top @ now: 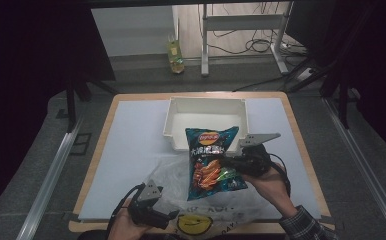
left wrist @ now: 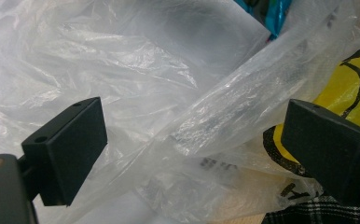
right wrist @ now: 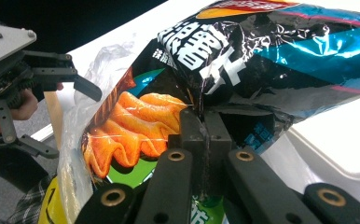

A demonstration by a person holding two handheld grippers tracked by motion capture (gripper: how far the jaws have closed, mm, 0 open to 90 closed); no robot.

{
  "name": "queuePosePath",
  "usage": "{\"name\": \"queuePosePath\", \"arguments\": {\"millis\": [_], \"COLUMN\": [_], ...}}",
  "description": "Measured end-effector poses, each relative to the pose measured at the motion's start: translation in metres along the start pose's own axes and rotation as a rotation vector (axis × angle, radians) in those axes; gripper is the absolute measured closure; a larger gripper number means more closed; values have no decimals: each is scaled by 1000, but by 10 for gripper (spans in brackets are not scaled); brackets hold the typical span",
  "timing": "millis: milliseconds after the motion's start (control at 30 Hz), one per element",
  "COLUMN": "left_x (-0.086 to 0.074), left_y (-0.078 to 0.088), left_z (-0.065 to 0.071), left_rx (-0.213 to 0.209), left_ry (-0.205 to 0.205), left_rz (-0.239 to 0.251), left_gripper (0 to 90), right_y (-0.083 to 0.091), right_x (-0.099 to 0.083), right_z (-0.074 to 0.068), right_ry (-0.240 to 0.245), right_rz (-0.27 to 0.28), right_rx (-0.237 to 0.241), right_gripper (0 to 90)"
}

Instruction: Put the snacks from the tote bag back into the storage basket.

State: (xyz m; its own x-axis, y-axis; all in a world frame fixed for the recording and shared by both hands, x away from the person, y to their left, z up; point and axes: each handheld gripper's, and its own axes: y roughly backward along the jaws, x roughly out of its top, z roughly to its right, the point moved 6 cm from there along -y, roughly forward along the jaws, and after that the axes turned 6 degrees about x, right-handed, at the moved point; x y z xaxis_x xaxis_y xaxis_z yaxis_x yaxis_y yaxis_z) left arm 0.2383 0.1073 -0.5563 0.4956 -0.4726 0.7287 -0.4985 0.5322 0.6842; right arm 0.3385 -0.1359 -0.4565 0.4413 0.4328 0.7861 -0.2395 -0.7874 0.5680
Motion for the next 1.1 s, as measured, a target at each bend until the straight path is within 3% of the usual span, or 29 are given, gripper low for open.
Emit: {"name": "queuePosePath", "arguments": {"millis": [167,733,1100], "left_x": [1,9,10], "left_y": [1,13,14], "left_z": [0,0,4], "left_rx": [-3,-8,-13], "left_ry": [10,16,6], "left_rz": [11,122,125], "left_gripper": [60,51,48], "right_y": [3,1,0], "right_x": [6,22,35], "right_z": [5,13,21], "right_ry": [-3,-3,0], "right_rz": [17,53,74], "right_rx": [-8,-21,-39], "right_gripper": [894,894,894]}}
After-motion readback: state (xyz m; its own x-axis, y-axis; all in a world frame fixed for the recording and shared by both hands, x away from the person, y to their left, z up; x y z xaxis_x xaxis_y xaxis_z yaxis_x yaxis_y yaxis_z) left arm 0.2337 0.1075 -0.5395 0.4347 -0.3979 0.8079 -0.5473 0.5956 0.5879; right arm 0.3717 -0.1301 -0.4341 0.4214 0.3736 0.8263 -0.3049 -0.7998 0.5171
